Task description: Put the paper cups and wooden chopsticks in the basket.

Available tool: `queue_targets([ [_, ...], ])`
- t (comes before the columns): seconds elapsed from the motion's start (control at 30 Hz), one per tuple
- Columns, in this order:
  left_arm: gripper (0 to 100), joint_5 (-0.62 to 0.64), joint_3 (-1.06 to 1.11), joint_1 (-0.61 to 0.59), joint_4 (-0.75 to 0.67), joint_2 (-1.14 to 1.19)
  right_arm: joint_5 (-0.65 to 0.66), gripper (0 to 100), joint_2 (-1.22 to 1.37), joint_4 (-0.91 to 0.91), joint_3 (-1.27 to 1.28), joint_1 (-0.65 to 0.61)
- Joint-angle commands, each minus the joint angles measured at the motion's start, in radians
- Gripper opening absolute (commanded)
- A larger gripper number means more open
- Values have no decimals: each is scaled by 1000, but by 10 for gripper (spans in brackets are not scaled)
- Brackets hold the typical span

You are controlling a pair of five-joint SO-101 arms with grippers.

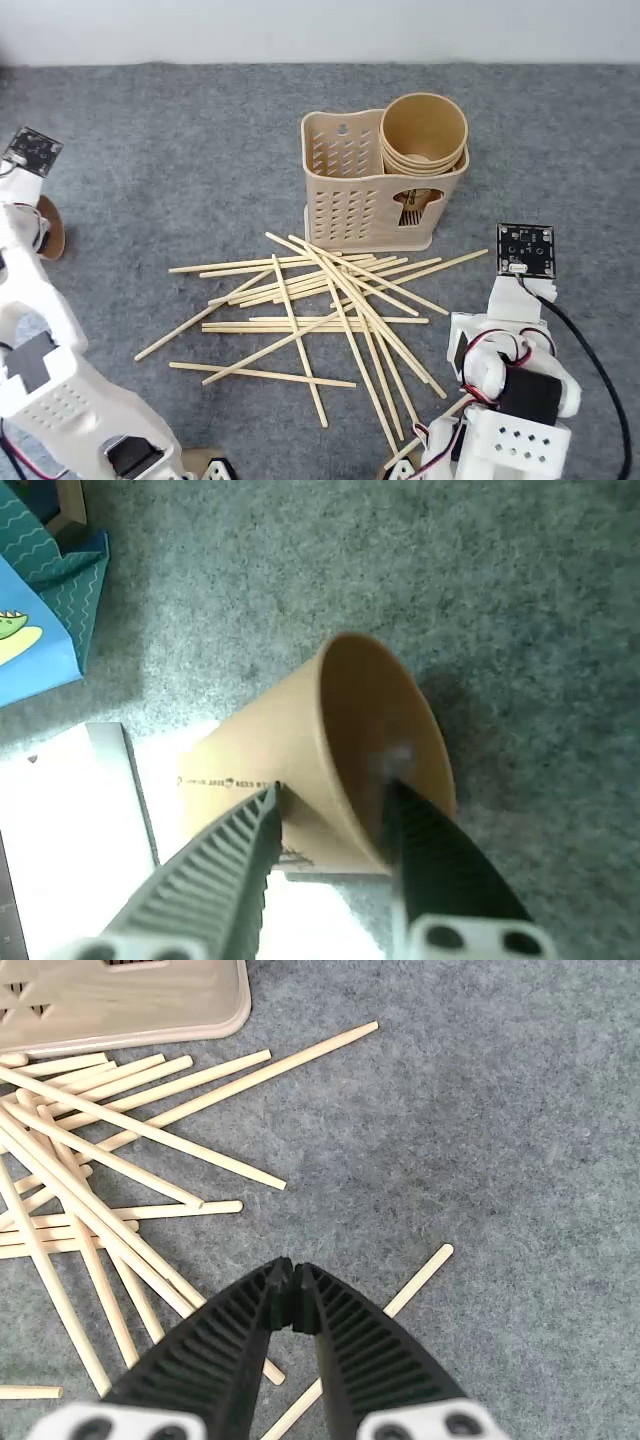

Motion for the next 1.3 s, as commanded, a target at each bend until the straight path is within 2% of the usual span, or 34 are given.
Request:
queue_targets([
  [0.0,32,-6,16,-3,-32,-57,-8,8,-4,-21,-6,2],
  [0.23,13,6,18,-2,-31,-75,-9,8,-10,-24,12,-41],
  [0.4,13,129,18,40,72,-215,-11,8,-10,-38,14,-39],
  [0.57,13,272,18,172,235,-428,-11,8,-10,-39,14,-35],
  [0.77,13,411,16,350,327,-652,-11,8,-10,-35,14,-33],
  [1.0,13,614,-13,511,325,-809,-11,8,-12,-33,14,-31],
  [1.27,13,819,-127,752,325,-835,-11,8,-12,-33,15,-31],
])
